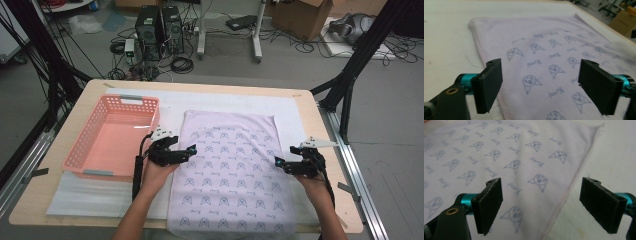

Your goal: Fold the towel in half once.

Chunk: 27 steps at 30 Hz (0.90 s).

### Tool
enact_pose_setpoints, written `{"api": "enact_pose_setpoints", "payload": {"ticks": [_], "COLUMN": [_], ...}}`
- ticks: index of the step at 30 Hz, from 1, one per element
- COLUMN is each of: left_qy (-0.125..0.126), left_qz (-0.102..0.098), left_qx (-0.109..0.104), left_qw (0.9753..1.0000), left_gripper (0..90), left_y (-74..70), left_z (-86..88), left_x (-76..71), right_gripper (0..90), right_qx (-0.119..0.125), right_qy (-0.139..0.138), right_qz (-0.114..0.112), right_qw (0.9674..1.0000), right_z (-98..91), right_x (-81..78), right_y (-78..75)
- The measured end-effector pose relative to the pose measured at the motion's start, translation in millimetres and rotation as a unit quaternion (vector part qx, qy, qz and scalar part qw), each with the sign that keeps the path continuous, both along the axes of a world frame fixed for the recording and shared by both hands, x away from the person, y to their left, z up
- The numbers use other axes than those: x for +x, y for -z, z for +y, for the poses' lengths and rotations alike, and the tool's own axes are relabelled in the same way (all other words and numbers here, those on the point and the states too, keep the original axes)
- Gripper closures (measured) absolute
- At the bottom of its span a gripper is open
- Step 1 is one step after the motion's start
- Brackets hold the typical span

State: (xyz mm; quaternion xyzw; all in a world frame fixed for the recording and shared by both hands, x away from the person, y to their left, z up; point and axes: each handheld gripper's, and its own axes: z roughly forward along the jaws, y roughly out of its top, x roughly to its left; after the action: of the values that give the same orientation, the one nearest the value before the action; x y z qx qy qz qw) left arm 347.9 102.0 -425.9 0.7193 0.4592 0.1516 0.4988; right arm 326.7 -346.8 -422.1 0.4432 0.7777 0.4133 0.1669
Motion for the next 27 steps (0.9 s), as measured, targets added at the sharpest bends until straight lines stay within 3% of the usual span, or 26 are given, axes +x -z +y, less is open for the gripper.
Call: {"api": "enact_pose_setpoints", "payload": {"ticks": [6, 8, 10, 13, 17, 19, 22, 24, 27], "left_qy": [-0.020, -0.031, -0.046, -0.062, -0.067, -0.068, -0.064, -0.060, -0.064], "left_qz": [0.025, 0.030, 0.044, 0.063, 0.070, 0.064, 0.048, 0.035, 0.032], "left_qx": [0.035, 0.035, 0.022, 0.032, 0.054, 0.060, 0.091, 0.116, 0.122], "left_qw": [0.9989, 0.9984, 0.9977, 0.9955, 0.9939, 0.9939, 0.9927, 0.9908, 0.9899], "left_gripper": [26.4, 28.0, 29.8, 31.7, 36.3, 38.9, 48.7, 57.6, 63.5], "left_y": [6.1, 10.2, 17.3, 24.8, 22.3, 23.3, 23.6, 23.6, 23.6], "left_z": [-8.5, -10.2, -9.1, -9.7, -13.7, -14.4, -13.8, -13.9, -13.7], "left_x": [26.6, 34.9, 42.2, 50.7, 58.4, 59.8, 58.3, 57.3, 57.4], "right_gripper": [21.3, 24.7, 26.4, 29.8, 34.3, 34.8, 38.0, 44.3, 58.0], "right_qx": [-0.011, -0.008, -0.008, -0.018, -0.023, -0.032, -0.043, -0.072, -0.079], "right_qy": [0.027, 0.034, 0.043, 0.054, 0.066, 0.066, 0.062, 0.062, 0.053], "right_qz": [0.021, 0.028, 0.032, 0.045, 0.052, 0.067, 0.062, 0.053, 0.049], "right_qw": [0.9993, 0.9990, 0.9985, 0.9974, 0.9962, 0.9951, 0.9952, 0.9941, 0.9943], "right_z": [0.1, -0.6, -0.6, 0.5, 1.9, 3.7, 6.7, 10.1, 14.3], "right_x": [30.5, 39.8, 48.5, 60.8, 71.8, 74.9, 75.9, 75.5, 75.4], "right_y": [-0.2, 0.1, 1.9, 6.2, 12.3, 17.3, 18.5, 18.2, 17.3]}}
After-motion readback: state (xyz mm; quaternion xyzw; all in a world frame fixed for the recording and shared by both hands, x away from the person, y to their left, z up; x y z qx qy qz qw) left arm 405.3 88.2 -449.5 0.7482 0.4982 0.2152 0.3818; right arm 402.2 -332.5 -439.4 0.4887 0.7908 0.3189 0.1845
